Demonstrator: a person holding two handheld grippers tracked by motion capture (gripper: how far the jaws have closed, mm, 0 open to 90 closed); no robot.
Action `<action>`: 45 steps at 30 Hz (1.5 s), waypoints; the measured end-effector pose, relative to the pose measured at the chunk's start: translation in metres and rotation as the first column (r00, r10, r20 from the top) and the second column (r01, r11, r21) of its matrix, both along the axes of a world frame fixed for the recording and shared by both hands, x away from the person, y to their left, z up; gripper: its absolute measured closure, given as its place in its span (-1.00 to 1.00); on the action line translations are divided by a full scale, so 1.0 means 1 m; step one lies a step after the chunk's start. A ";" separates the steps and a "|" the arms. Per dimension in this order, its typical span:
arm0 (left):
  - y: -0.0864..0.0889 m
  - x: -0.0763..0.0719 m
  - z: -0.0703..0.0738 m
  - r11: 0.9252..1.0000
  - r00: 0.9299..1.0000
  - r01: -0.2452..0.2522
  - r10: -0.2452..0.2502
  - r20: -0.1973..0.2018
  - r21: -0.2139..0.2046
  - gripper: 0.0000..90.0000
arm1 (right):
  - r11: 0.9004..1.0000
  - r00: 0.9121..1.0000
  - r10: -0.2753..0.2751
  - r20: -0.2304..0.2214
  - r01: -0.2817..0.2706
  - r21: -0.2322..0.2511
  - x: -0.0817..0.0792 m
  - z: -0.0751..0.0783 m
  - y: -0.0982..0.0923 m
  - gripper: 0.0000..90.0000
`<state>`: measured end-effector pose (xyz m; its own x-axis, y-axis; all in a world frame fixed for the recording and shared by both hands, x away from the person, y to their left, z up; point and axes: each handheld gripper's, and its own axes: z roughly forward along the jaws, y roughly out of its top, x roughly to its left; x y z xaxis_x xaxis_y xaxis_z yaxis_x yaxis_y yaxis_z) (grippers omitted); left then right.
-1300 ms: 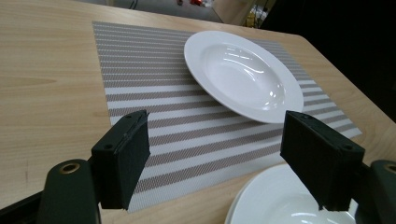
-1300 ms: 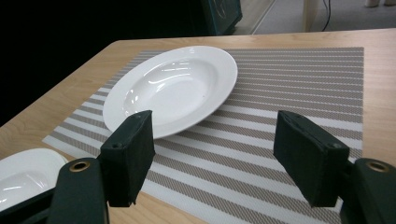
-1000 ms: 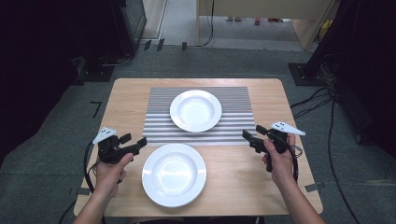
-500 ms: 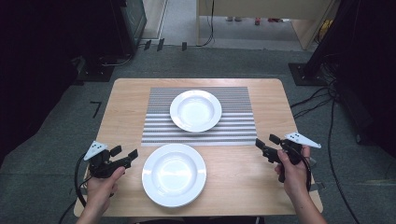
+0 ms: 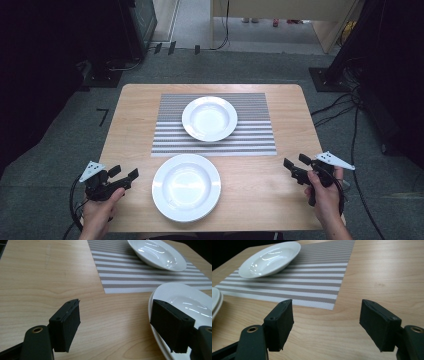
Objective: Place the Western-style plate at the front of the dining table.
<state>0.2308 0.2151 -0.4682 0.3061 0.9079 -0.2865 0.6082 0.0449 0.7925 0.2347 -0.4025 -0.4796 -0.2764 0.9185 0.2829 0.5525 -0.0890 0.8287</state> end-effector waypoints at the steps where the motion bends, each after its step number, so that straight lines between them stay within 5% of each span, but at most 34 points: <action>1: 0.002 -0.001 -0.001 1.000 1.000 -0.004 0.004 -0.004 0.003 -0.47 | 1.000 1.000 -0.002 -0.001 0.002 -0.002 -0.001 -0.001 -0.002 -0.38; 13: 0.021 -0.015 -0.017 0.998 0.997 -0.053 0.055 -0.047 0.042 -0.50 | 0.998 0.997 -0.059 -0.044 0.058 -0.022 -0.022 -0.018 -0.029 -0.40; 29: 0.027 -0.019 -0.035 0.993 0.993 -0.059 0.070 -0.099 0.104 -0.54 | 0.993 0.990 -0.093 -0.106 0.084 -0.086 -0.034 -0.033 -0.050 -0.45; 36: 0.021 -0.018 -0.042 0.986 0.991 -0.043 0.063 -0.116 0.163 -0.56 | 0.987 0.987 -0.094 -0.132 0.074 -0.143 -0.035 -0.042 -0.046 -0.47; 45: 0.015 -0.019 -0.045 0.973 0.994 -0.037 0.060 -0.092 0.229 -0.57 | 0.974 0.987 -0.101 -0.129 0.072 -0.215 -0.034 -0.045 -0.040 -0.48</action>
<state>0.2119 0.2300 -0.5129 0.2411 0.9655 -0.0980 0.6847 -0.0976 0.7223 0.2011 -0.4422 -0.5242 -0.1653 0.9798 0.1124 0.6606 0.0253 0.7503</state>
